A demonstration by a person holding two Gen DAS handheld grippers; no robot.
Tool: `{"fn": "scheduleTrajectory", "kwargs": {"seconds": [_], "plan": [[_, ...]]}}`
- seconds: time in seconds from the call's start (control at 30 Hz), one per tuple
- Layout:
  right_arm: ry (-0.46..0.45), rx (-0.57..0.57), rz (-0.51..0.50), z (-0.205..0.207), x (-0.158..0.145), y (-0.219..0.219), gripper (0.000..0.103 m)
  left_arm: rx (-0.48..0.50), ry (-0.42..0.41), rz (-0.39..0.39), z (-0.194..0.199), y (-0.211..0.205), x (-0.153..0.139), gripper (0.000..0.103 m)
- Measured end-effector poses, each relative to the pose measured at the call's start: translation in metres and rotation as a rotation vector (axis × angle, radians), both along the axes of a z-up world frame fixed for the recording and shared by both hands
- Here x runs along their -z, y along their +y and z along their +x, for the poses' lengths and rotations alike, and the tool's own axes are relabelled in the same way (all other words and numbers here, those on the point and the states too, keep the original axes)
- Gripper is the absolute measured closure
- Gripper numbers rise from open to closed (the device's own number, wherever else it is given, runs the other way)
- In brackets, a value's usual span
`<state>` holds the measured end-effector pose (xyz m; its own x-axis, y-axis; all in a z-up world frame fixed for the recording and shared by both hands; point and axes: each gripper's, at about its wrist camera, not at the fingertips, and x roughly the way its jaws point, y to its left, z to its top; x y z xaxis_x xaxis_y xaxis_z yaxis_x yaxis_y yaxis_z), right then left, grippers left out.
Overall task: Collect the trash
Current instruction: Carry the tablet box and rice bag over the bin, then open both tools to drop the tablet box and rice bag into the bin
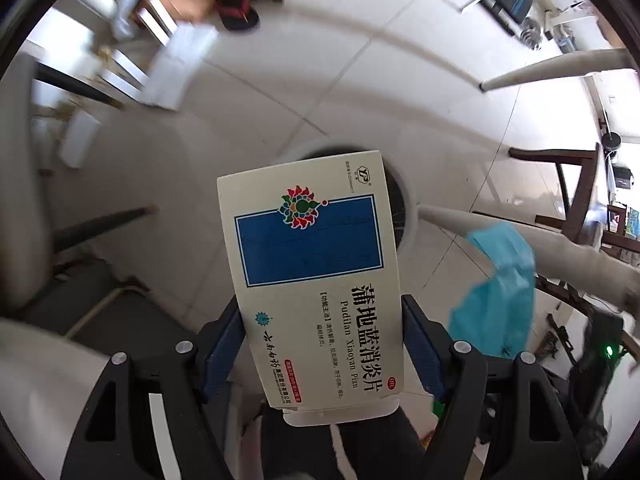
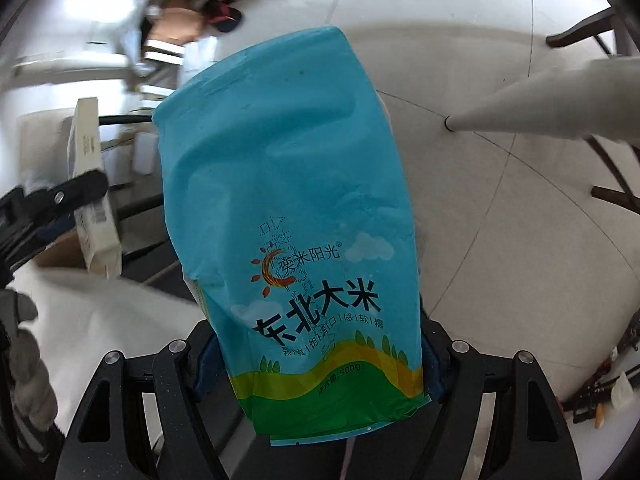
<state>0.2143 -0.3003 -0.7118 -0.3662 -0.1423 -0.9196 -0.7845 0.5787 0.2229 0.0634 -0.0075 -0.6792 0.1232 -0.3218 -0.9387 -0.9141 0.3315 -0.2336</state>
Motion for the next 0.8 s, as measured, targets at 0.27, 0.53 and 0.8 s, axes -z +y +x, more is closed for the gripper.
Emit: {"fn": "scheduleTrajectory", "kwargs": {"seconds": [0.27,0.53,0.8], "plan": [[0.017,-0.102,-0.074,0.001,0.140,0.044,0.025,0.015,-0.017,-0.183,0.017,0.011,0.128,0.029],[0.021,-0.209,-0.142,-0.014,0.185,0.060,0.017,-0.025,-0.023,-0.194,0.009,0.015,0.141,0.000],[0.015,-0.228,-0.128,-0.025,0.174,0.076,0.004,-0.041,0.022,-0.093,-0.005,0.015,0.115,0.000]]}}
